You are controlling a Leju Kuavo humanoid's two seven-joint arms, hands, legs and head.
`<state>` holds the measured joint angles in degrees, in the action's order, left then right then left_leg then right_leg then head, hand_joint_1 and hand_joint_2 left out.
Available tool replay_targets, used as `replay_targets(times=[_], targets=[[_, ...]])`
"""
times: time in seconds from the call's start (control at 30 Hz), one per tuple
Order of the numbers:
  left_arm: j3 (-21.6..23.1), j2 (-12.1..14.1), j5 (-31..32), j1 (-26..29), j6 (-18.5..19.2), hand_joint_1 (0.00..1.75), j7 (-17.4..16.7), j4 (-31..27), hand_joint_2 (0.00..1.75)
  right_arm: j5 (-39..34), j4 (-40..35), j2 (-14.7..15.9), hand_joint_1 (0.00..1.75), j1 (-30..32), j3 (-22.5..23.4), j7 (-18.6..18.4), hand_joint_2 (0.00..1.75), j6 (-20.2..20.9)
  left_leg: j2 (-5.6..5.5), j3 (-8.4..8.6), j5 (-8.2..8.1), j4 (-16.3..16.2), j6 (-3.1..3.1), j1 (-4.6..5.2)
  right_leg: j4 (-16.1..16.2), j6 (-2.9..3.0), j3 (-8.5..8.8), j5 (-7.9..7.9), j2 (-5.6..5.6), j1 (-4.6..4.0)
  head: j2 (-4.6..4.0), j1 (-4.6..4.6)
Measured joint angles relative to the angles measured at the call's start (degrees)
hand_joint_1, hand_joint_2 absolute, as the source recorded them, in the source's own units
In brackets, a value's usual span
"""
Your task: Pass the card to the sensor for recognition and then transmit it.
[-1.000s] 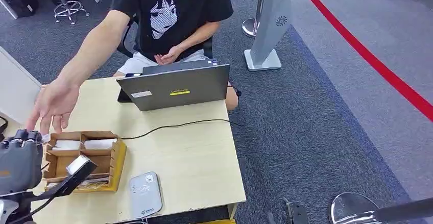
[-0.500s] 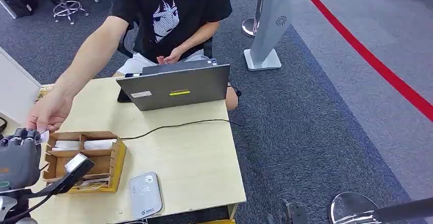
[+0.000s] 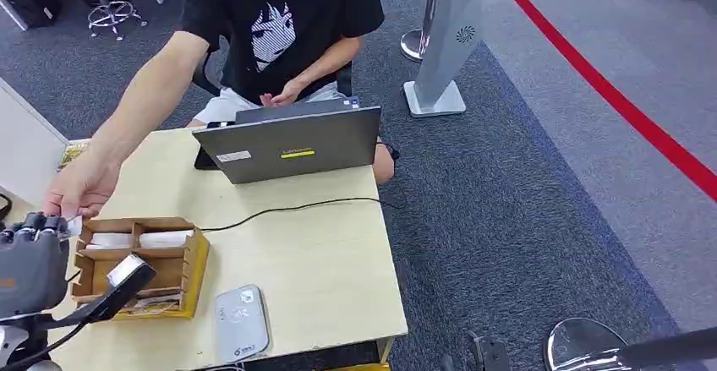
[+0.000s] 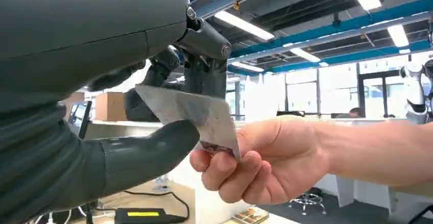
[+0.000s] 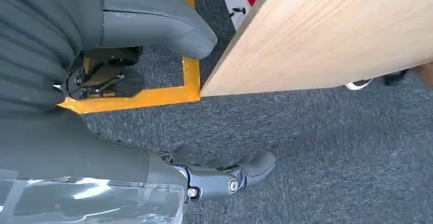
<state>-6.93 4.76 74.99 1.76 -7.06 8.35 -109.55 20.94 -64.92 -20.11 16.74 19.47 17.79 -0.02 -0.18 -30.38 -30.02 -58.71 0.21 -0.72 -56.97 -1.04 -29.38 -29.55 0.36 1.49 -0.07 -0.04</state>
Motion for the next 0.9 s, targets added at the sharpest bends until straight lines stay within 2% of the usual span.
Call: replay_targets(times=[0.03, 0.1, 0.13, 0.17, 0.33, 0.4, 0.5, 0.57, 0.63, 0.7, 0.9], targets=[[0.0, 0.0, -0.2, 0.0, -0.3, 0.0, 0.2, 0.0, 1.75, 0.0, 0.0, 0.0, 0.0, 0.0, 0.0, 0.0, 1.75, -0.2, 0.0, 0.0, 0.0, 0.0, 0.0, 0.0, 0.0, 0.0, 0.0, 0.0, 0.0, 0.0, 0.0, 0.0], [0.0, -0.4, -1.6, 0.2, -1.2, 0.0, 0.8, -0.2, 1.75, 0.0, 0.0, 0.0, 0.0, 0.1, 0.0, -0.2, 1.75, -0.3, -0.02, -0.01, 0.0, 0.0, 0.0, 0.0, 0.0, 0.0, 0.0, 0.0, -0.02, 0.0, 0.0, 0.0], [0.0, -1.7, -3.3, 1.0, -2.2, 0.0, 2.0, -2.6, 1.75, 0.0, -0.5, 0.0, 0.0, 0.4, -0.2, -0.6, 1.75, -0.3, -0.03, -0.03, 0.0, 0.0, 0.0, 0.01, 0.0, 0.0, 0.0, 0.0, -0.02, 0.0, 0.0, 0.0], [1.9, -3.1, -4.0, 4.4, -3.2, 0.0, 4.8, -9.1, 1.75, -0.1, -1.3, 0.0, 0.0, 0.8, -0.2, -1.0, 1.75, -0.6, -0.03, -0.03, 0.0, 0.0, 0.0, 0.01, 0.0, -0.01, 0.0, 0.0, -0.04, 0.01, 0.0, 0.02], [5.3, -3.2, -3.3, 6.8, -4.0, 0.0, 5.4, -13.8, 1.75, -0.1, -1.8, 0.0, 0.0, 0.9, -0.2, -1.2, 1.75, -0.7, -0.02, -0.03, 0.0, 0.0, 0.0, 0.0, 0.0, -0.01, -0.02, 0.0, -0.03, 0.0, 0.0, 0.0], [7.0, -2.7, -4.8, 7.6, -1.9, 0.0, 5.4, -15.4, 1.75, -0.1, -1.8, 0.0, 0.0, 0.9, -0.2, -1.2, 1.75, -1.1, -0.02, -0.02, 0.0, 0.0, 0.0, 0.0, 0.0, -0.01, -0.02, 0.0, -0.03, 0.0, 0.0, 0.02], [9.9, 0.4, -6.7, 8.6, 4.8, 0.0, 5.5, -16.0, 1.75, 1.6, -1.8, 0.0, 0.0, 0.6, 1.1, -0.4, 1.75, 0.8, -0.02, -0.01, 0.0, 0.0, 0.0, 0.0, 0.0, 0.0, -0.02, 0.0, -0.03, 0.0, 0.0, 0.0], [12.2, 4.1, -6.4, 9.9, 8.6, 0.0, 4.1, -15.9, 1.75, 6.3, -1.6, 0.0, 0.0, -0.2, 4.3, 2.8, 1.75, 5.3, 0.05, 0.0, 0.0, 0.0, 0.0, -0.01, 0.0, 0.0, -0.05, 0.0, 0.02, 0.0, 0.0, 0.0], [14.3, 7.2, -6.1, 10.6, 9.7, 0.0, 2.8, -15.5, 1.75, 9.9, -0.9, 0.0, 0.0, -1.3, 8.6, 5.1, 1.75, 7.8, 0.01, -0.01, 0.01, 0.0, 0.0, 0.0, 0.0, 0.0, -0.03, 0.0, -0.02, 0.0, 0.0, -0.02], [15.6, 9.2, -6.1, 11.3, 10.0, 0.0, 2.4, -15.1, 1.75, 10.4, -0.6, 0.0, 0.0, -1.7, 11.5, 5.7, 1.75, 8.4, -0.06, -0.05, 0.01, 0.0, 0.0, -0.01, 0.0, 0.0, -0.01, -0.01, -0.1, 0.0, 0.0, 0.02], [17.3, 12.6, -6.1, 11.6, 10.8, 0.0, 1.7, -14.4, 1.75, 10.9, 0.5, 0.0, 0.0, -2.0, 15.1, 5.9, 1.75, 8.8, -0.05, -0.08, 0.0, 0.0, 0.0, 0.01, 0.0, 0.0, -0.02, -0.01, -0.08, 0.01, 0.0, 0.0]])
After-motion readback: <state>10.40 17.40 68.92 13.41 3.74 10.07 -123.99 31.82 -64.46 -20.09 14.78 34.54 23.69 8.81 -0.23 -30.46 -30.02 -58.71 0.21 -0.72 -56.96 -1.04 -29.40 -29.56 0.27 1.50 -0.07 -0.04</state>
